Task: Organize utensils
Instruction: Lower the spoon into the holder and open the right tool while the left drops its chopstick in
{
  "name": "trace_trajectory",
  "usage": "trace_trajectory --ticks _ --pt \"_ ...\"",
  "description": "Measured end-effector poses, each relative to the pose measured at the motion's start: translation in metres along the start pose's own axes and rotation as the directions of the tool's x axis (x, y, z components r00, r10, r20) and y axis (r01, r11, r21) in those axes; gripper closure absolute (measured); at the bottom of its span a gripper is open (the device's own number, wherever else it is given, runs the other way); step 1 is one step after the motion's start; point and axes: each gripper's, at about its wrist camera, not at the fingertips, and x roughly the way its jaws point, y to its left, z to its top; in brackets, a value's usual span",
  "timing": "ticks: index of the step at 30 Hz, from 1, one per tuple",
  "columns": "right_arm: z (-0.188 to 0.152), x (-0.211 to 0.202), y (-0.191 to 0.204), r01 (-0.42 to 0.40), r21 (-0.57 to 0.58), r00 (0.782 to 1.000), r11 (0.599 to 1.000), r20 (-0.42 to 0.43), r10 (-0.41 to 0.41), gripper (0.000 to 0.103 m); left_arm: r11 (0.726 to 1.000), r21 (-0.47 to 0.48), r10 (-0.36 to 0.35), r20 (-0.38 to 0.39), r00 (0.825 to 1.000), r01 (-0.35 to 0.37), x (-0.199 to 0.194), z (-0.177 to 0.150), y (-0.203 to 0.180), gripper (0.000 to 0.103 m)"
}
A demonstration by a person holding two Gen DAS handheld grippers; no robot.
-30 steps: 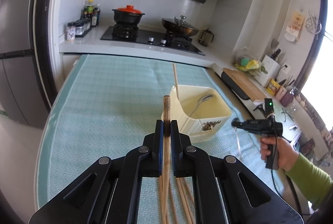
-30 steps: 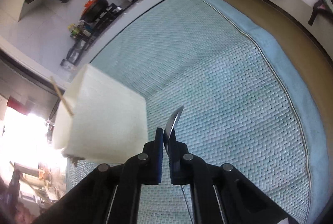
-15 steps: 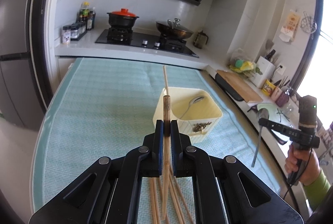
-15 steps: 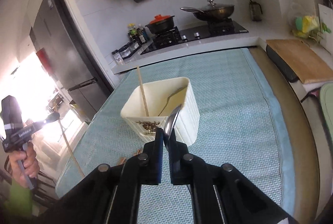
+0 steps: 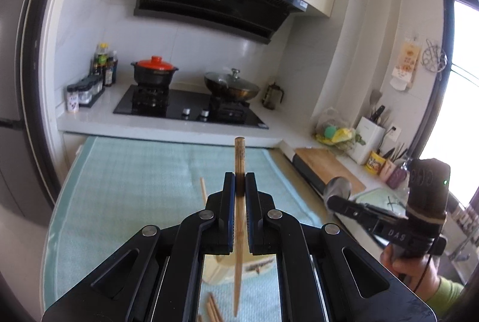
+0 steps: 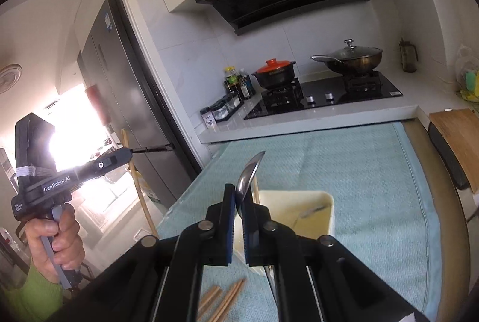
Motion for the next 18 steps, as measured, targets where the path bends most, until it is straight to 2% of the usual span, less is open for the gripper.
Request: trace_trajectory --ticks 4,8,11,18 --pt "0.020 0.032 -0.005 -0.023 -0.044 0.998 0.999 0.051 0.025 0.099 1.000 -0.006 0.019 0.069 0.997 -0.019 0.028 0.026 -0.006 0.099" --pt "0.022 0.066 -0.012 -0.003 -0.097 0.997 0.995 0.076 0.010 0.099 0.998 -0.026 0.064 0.104 0.993 -0.062 0.064 0.030 -0.004 0.099" --pt "0.010 0.087 -0.029 0.014 -0.088 0.999 0.996 0.047 -0.010 0.099 0.995 -0.040 0.098 0.077 0.992 -0.095 0.095 0.017 0.002 0.099" --pt "-0.033 0.112 -0.064 0.064 -0.057 0.991 0.996 -0.117 -0.070 0.099 0.990 -0.045 0.129 -0.072 0.989 -0.133 0.152 -0.032 0.013 0.099"
